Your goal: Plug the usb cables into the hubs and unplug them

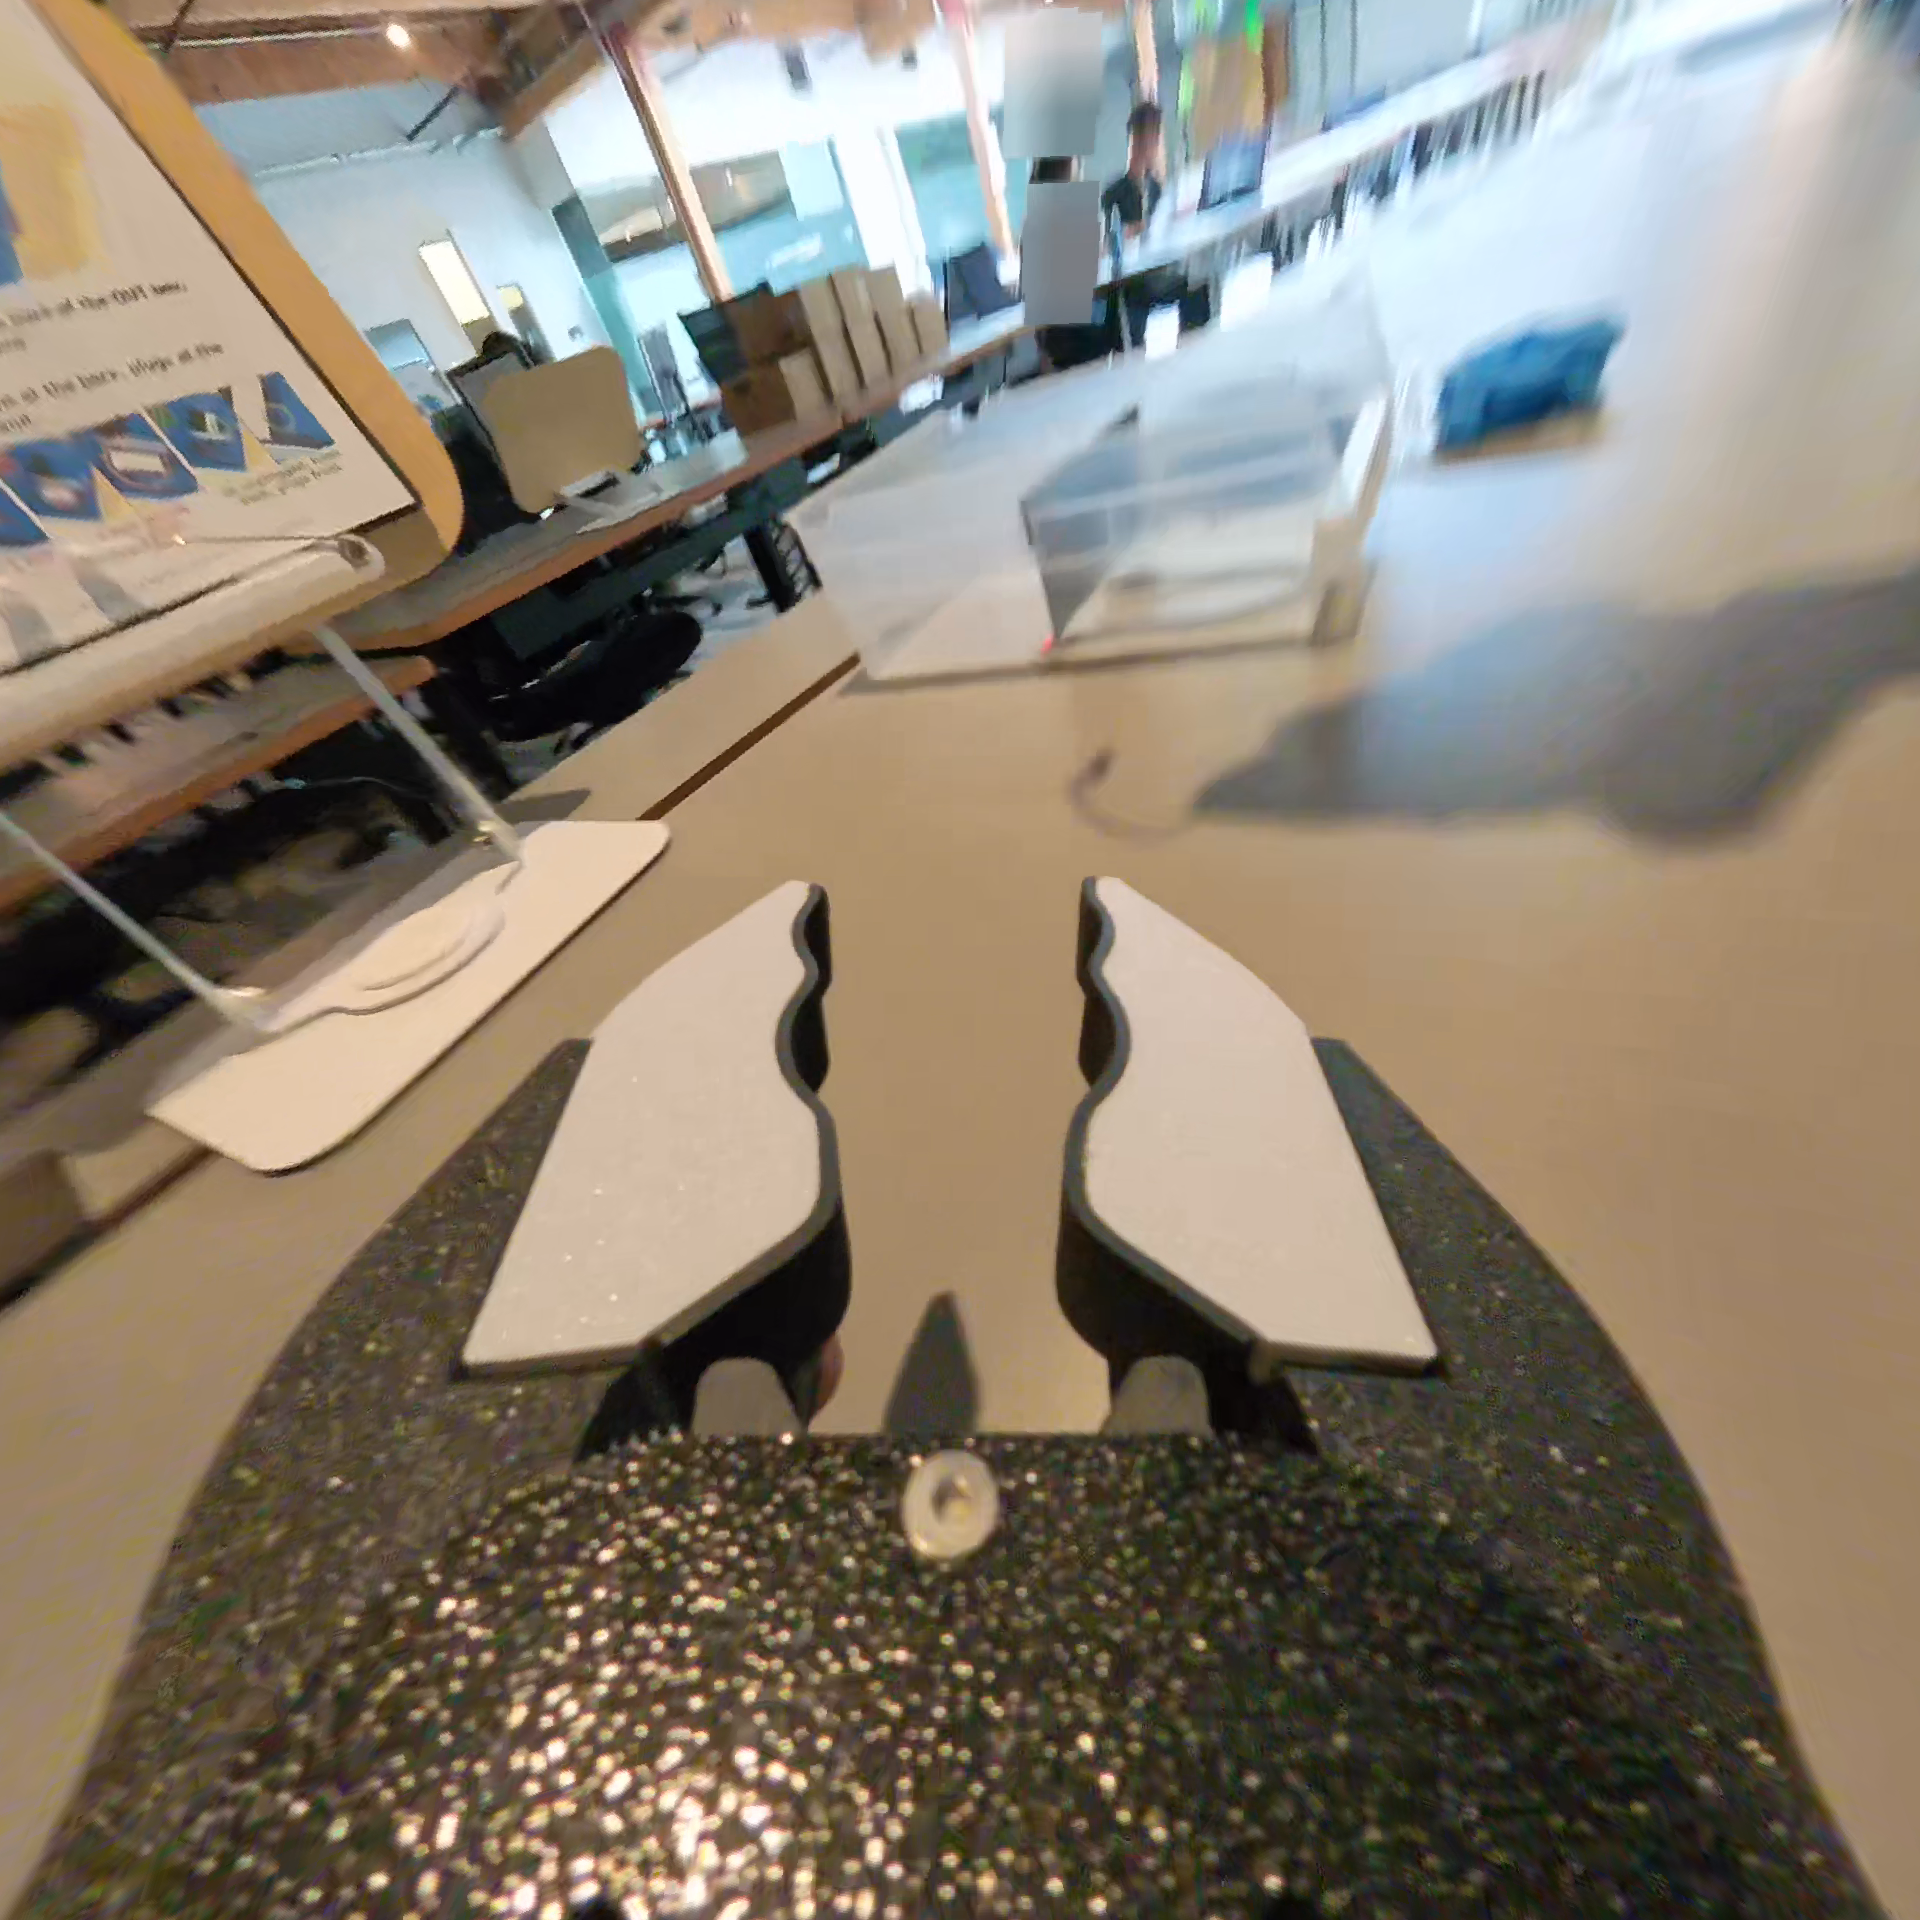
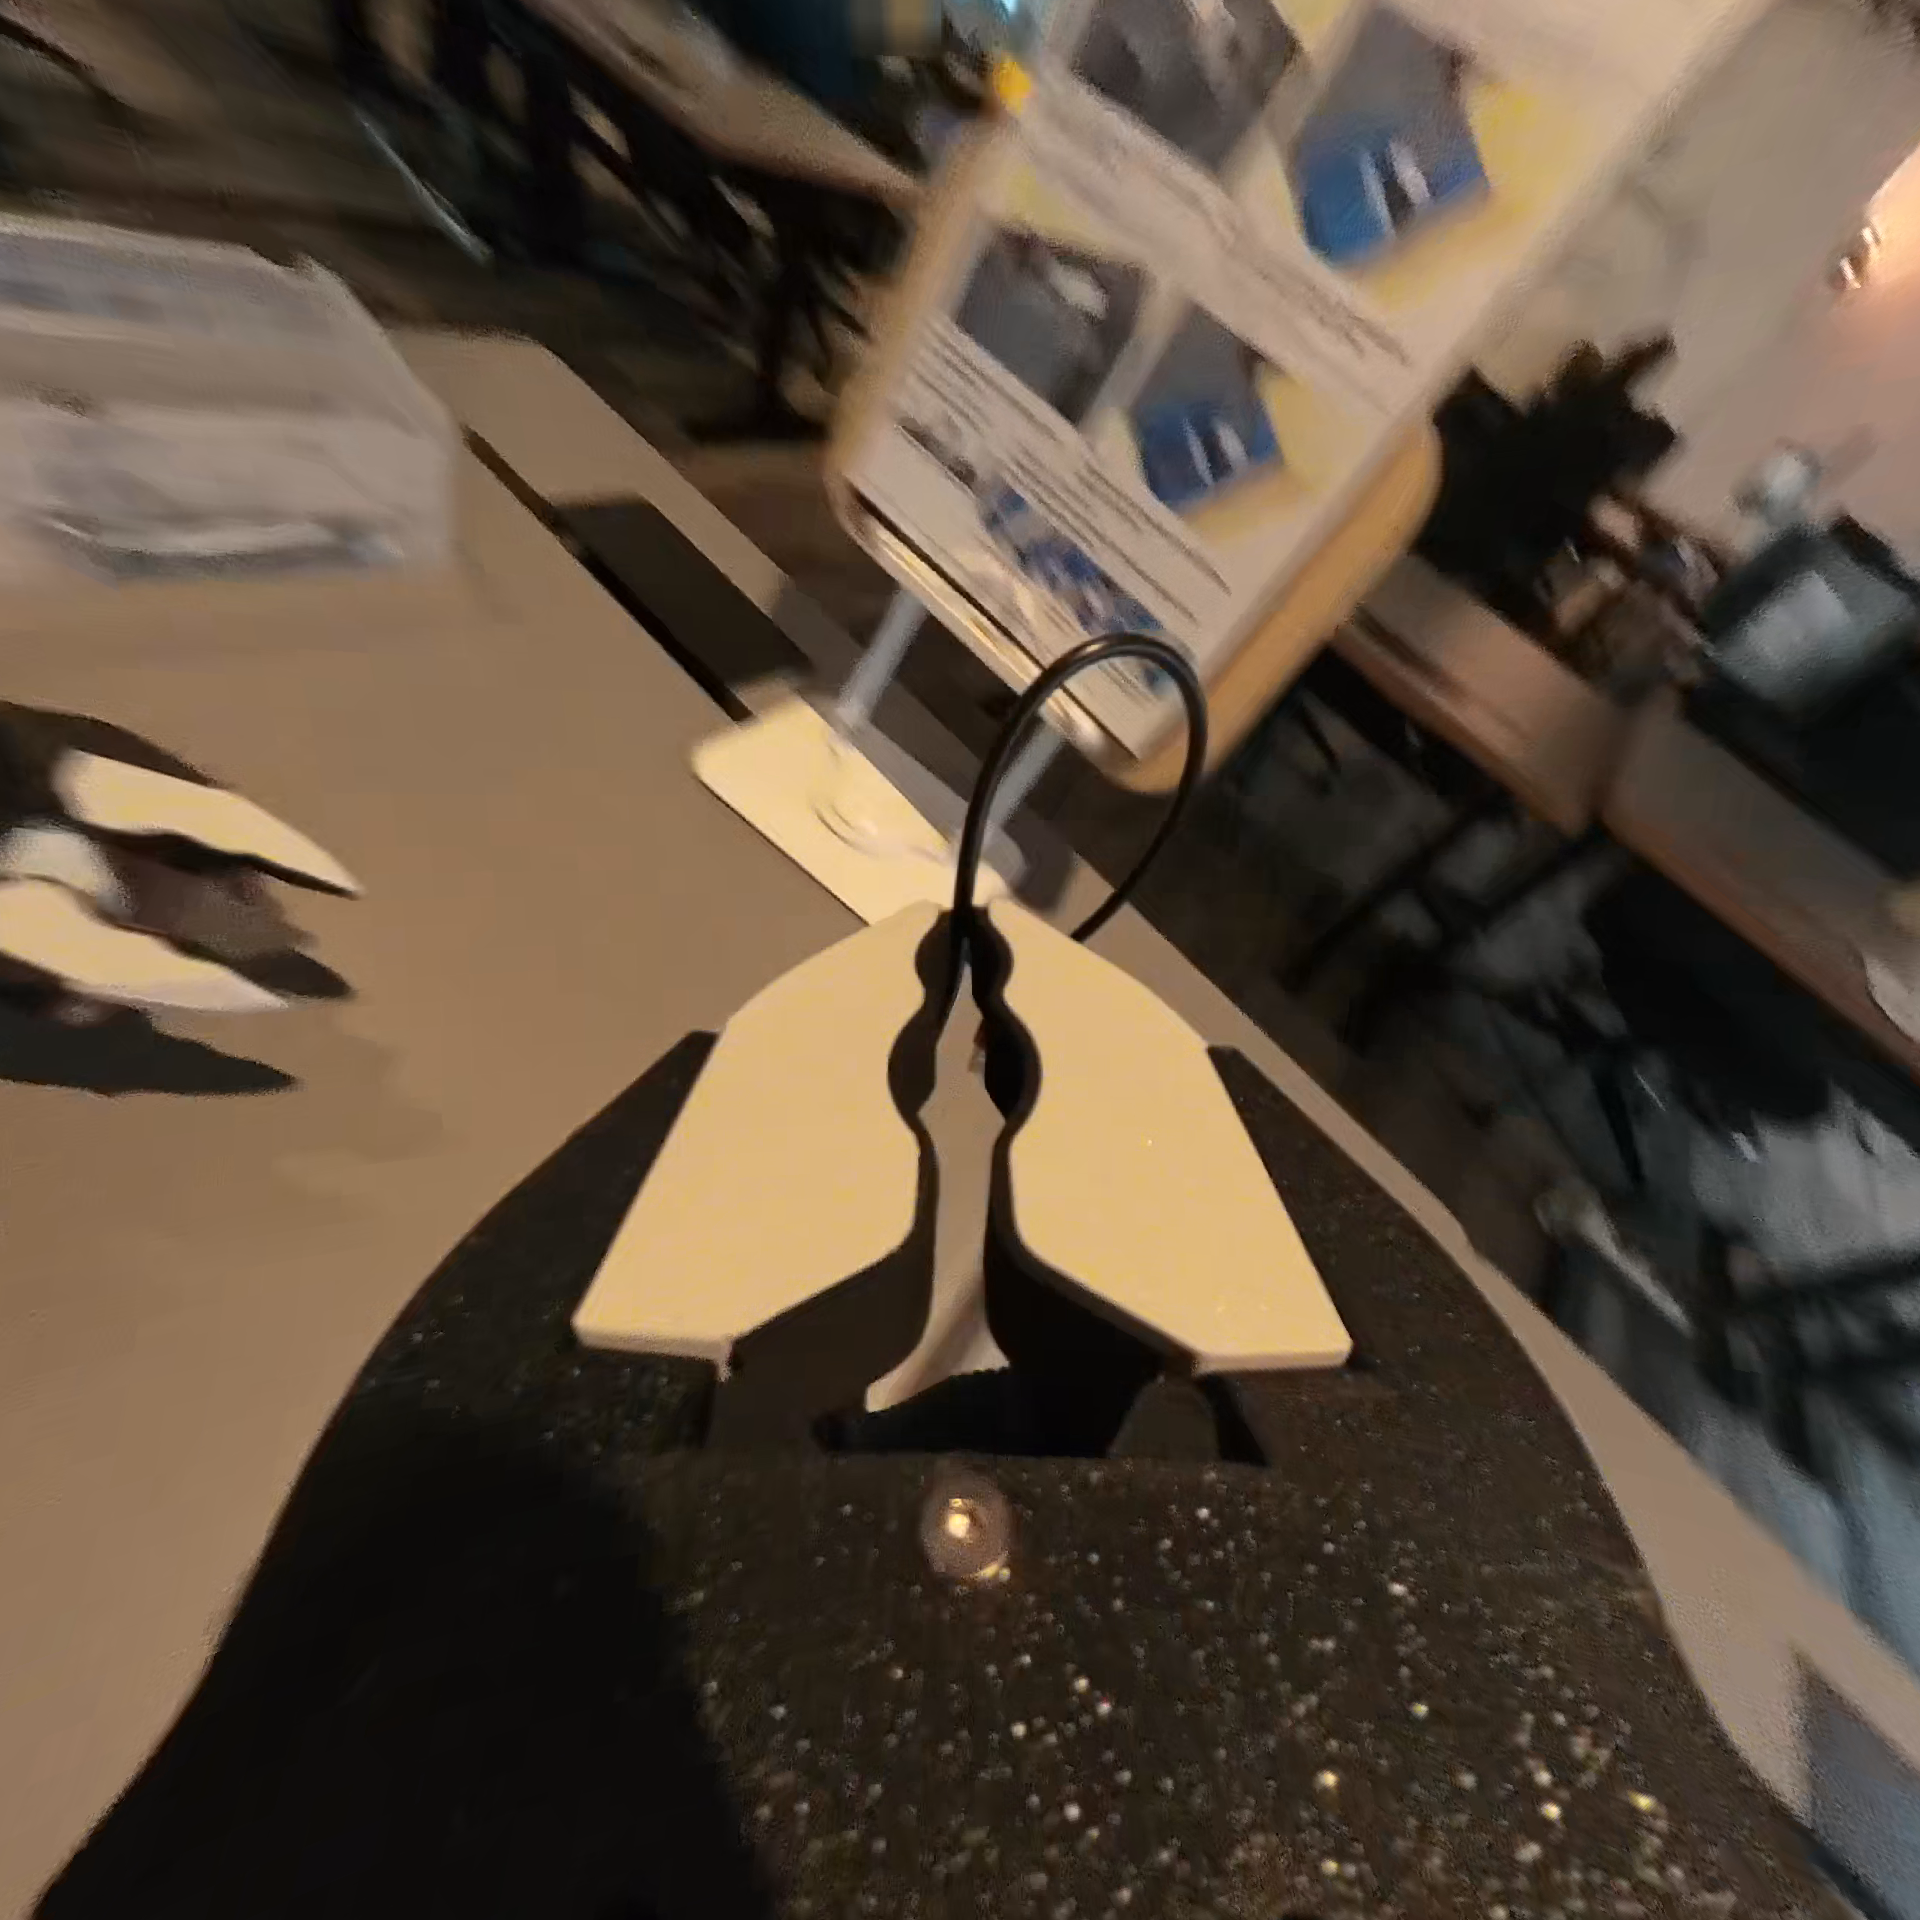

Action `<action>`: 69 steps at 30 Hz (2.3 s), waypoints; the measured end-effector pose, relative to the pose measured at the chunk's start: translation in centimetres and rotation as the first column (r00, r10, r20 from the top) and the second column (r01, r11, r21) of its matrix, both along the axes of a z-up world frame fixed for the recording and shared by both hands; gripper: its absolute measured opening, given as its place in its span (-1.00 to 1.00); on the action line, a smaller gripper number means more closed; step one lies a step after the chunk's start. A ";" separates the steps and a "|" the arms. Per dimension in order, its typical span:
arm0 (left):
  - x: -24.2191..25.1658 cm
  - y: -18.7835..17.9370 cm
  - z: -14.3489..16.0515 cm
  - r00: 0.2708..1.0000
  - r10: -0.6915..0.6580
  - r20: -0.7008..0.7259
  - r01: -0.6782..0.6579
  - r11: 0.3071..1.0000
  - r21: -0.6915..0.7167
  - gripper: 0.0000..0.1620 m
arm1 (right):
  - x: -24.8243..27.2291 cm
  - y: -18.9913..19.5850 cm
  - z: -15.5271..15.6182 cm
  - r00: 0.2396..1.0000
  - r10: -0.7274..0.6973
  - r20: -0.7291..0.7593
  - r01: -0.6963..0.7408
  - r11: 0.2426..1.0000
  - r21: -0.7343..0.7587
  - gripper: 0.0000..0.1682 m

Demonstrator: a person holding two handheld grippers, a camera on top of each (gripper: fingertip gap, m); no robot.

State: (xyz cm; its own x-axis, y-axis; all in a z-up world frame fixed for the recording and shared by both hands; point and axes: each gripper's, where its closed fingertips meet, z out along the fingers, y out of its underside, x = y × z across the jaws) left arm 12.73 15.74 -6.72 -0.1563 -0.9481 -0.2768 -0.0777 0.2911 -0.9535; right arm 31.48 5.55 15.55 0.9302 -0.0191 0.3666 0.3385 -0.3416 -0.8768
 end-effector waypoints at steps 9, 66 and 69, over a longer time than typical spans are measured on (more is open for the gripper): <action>-5.2 6.9 6.4 0.924 0.237 0.302 -0.197 0.968 -0.157 -0.50 | -15.4 11.6 -3.2 0.932 0.348 -0.098 -0.322 0.923 0.212 -0.97; -30.2 37.8 -2.0 0.310 0.866 -0.392 -0.929 0.363 0.068 -0.80 | -19.4 10.9 -26.3 0.922 0.378 -0.081 -0.387 0.903 -0.187 -0.66; -29.8 37.3 -2.8 0.305 0.855 -0.420 -0.907 0.394 0.145 -0.36 | -18.6 10.6 -25.9 0.929 0.365 -0.057 -0.369 0.910 -0.190 -0.65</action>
State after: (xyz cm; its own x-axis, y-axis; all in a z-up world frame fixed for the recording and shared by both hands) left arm -17.04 53.08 -9.52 0.7327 -0.6009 -0.3196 -0.5637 -0.2727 -0.7797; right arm 12.89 16.15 -10.34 0.8652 0.3945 0.3096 0.4557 -0.3605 -0.8139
